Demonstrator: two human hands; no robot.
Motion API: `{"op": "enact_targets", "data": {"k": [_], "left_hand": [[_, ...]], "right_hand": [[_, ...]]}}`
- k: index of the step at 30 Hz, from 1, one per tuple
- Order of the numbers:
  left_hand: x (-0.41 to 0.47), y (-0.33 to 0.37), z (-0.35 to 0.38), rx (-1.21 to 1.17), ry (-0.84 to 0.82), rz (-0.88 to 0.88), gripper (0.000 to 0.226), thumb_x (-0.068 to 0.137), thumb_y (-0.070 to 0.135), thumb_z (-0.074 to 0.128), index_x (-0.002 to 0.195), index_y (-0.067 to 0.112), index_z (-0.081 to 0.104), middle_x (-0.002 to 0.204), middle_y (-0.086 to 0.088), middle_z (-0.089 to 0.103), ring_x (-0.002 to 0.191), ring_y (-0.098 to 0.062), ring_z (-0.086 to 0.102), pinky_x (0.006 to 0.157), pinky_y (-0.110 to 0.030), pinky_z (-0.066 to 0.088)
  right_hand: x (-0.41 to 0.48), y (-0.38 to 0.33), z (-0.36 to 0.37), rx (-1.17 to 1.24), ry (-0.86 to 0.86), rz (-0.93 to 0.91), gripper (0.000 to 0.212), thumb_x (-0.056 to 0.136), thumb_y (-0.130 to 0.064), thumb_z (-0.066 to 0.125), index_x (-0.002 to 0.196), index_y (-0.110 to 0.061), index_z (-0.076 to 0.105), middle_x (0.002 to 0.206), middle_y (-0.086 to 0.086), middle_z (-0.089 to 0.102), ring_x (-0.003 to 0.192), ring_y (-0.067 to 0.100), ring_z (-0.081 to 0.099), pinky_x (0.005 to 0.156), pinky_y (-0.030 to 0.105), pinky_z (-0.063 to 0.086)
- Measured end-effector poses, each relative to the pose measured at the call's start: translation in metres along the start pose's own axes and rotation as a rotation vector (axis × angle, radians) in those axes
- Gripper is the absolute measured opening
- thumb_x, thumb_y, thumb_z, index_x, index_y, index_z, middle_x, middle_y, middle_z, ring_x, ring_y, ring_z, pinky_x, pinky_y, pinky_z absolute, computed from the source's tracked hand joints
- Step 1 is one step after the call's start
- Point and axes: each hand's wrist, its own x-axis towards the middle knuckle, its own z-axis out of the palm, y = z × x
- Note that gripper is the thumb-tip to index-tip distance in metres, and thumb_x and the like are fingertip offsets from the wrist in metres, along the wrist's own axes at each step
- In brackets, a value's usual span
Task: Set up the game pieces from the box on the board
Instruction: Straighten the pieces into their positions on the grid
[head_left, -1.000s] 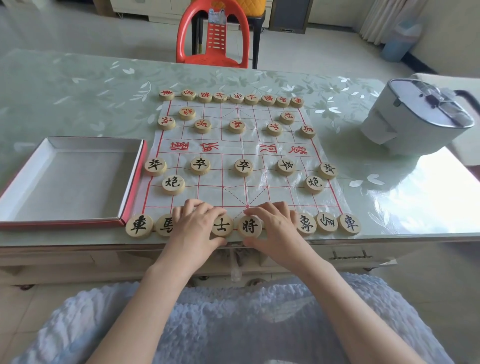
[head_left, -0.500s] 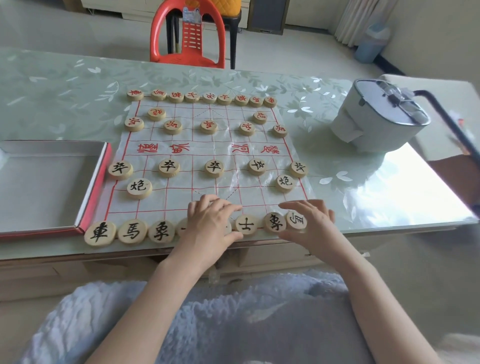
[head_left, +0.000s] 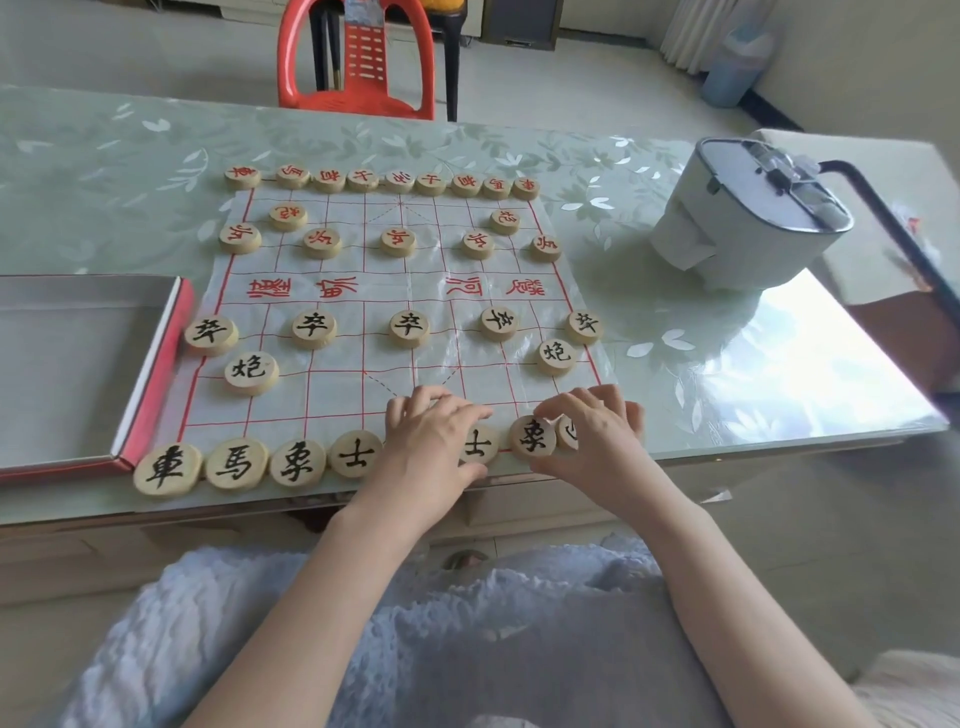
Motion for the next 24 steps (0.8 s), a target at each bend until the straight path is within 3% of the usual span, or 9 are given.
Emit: {"op": "enact_targets", "data": {"k": [4,7,14,18,24], "left_hand": [[-0.001,0.001,-0.001,-0.002,0.008,0.000,0.056,0.084,0.039,0.060,0.135,0.032,0.040,0.133,0.013,0.046,0.128,-0.012,0.025,0.091,-0.027,0.011],[0.000,0.005,-0.001,-0.021,0.009,0.008,0.055,0.085,0.039,0.059,0.136,0.032,0.040,0.133,0.013,0.047,0.129,-0.012,0.025,0.093,-0.026,0.011],[0.008,0.025,0.004,-0.052,-0.011,0.053,0.054,0.086,0.040,0.057,0.136,0.030,0.039,0.134,0.012,0.045,0.129,-0.013,0.023,0.099,-0.029,0.013],[0.018,0.044,0.011,-0.059,0.017,0.093,0.054,0.087,0.042,0.054,0.137,0.028,0.039,0.135,0.009,0.047,0.129,-0.014,0.027,0.099,-0.030,0.015],[0.047,0.069,0.023,-0.076,-0.036,0.190,0.053,0.092,0.031,0.051,0.141,0.022,0.034,0.142,0.003,0.042,0.134,-0.016,0.028,0.108,-0.031,0.015]], "right_hand": [[0.000,0.001,0.003,0.007,-0.012,0.032,0.054,0.064,-0.047,0.075,0.109,-0.027,0.054,0.115,-0.009,0.043,0.117,0.017,0.027,0.075,0.024,0.009],[-0.005,0.005,-0.003,0.112,0.010,0.063,0.060,0.063,-0.049,0.076,0.115,-0.028,0.054,0.121,-0.012,0.041,0.118,0.014,0.027,0.082,0.025,0.014],[-0.015,0.038,-0.019,0.086,0.099,0.207,0.050,0.070,-0.048,0.073,0.114,-0.028,0.059,0.120,-0.005,0.049,0.118,0.020,0.029,0.088,0.027,0.019],[-0.022,0.053,-0.028,0.197,0.082,0.215,0.052,0.072,-0.037,0.075,0.119,-0.026,0.056,0.119,-0.005,0.049,0.114,0.019,0.035,0.097,0.030,0.030],[-0.032,0.075,-0.026,0.292,0.012,0.206,0.060,0.071,-0.024,0.078,0.125,-0.026,0.052,0.118,-0.009,0.047,0.110,0.018,0.041,0.091,0.025,0.033]]}}
